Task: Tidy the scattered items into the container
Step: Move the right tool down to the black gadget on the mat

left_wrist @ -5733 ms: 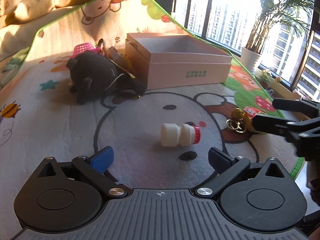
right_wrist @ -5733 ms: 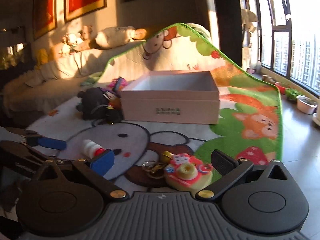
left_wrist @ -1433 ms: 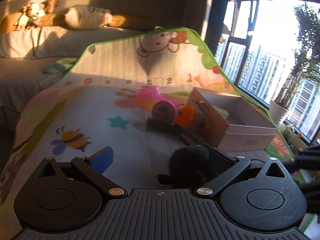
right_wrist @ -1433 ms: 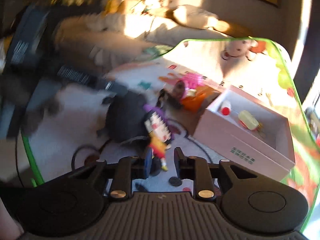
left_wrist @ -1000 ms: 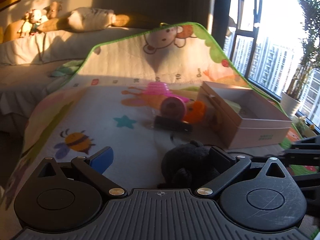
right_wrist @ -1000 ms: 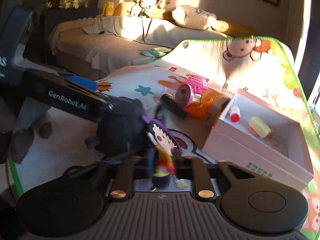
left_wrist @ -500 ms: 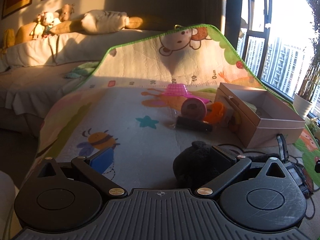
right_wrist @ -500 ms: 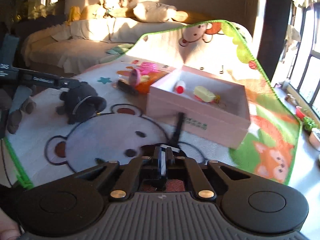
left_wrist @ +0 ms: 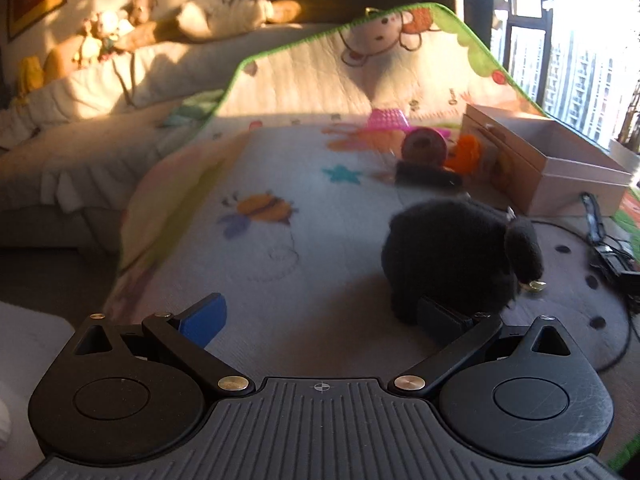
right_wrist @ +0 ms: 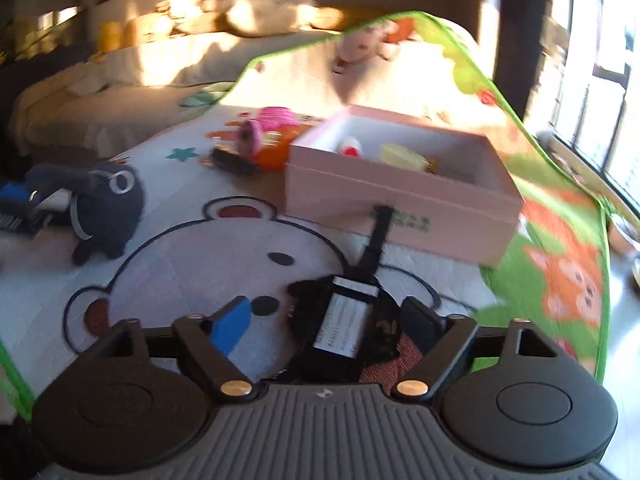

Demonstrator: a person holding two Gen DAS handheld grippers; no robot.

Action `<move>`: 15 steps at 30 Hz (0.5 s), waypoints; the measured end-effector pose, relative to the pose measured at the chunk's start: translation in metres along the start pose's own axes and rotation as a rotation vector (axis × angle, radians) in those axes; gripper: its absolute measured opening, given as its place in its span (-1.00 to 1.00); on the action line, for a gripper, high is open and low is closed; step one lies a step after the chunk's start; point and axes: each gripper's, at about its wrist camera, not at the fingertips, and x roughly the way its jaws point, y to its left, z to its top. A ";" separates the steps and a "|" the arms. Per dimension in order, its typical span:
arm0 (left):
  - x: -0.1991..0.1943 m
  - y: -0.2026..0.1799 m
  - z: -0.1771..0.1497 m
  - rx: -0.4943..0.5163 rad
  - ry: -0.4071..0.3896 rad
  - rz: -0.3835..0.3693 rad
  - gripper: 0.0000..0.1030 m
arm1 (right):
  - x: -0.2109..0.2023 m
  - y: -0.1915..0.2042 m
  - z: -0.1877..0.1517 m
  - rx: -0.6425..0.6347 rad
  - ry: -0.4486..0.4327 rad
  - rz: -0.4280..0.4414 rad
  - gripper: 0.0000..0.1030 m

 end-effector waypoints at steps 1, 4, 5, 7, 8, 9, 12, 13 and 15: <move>0.000 0.000 -0.002 -0.007 0.006 -0.022 1.00 | 0.001 -0.001 -0.002 0.023 0.006 -0.007 0.67; -0.005 -0.001 -0.003 -0.014 0.003 -0.078 1.00 | -0.001 -0.006 -0.007 0.073 0.006 -0.026 0.67; -0.007 -0.001 -0.003 -0.010 -0.001 -0.102 1.00 | -0.003 -0.009 -0.008 0.082 0.002 -0.020 0.67; -0.010 -0.004 -0.003 0.004 -0.010 -0.148 1.00 | -0.005 -0.016 -0.005 0.090 -0.018 -0.017 0.67; -0.011 -0.006 -0.003 0.012 -0.012 -0.166 1.00 | -0.003 -0.018 -0.001 0.086 -0.031 -0.026 0.67; -0.011 -0.009 -0.002 0.019 -0.014 -0.182 1.00 | -0.001 -0.020 0.004 0.077 -0.044 -0.037 0.60; -0.014 -0.019 -0.002 0.025 -0.025 -0.230 1.00 | 0.015 -0.022 0.026 0.056 -0.058 -0.028 0.05; -0.015 -0.023 -0.002 0.029 -0.029 -0.246 1.00 | 0.024 -0.023 0.034 0.069 -0.045 -0.023 0.05; -0.019 -0.028 -0.003 0.042 -0.042 -0.274 1.00 | 0.044 -0.025 0.046 0.099 -0.011 -0.021 0.03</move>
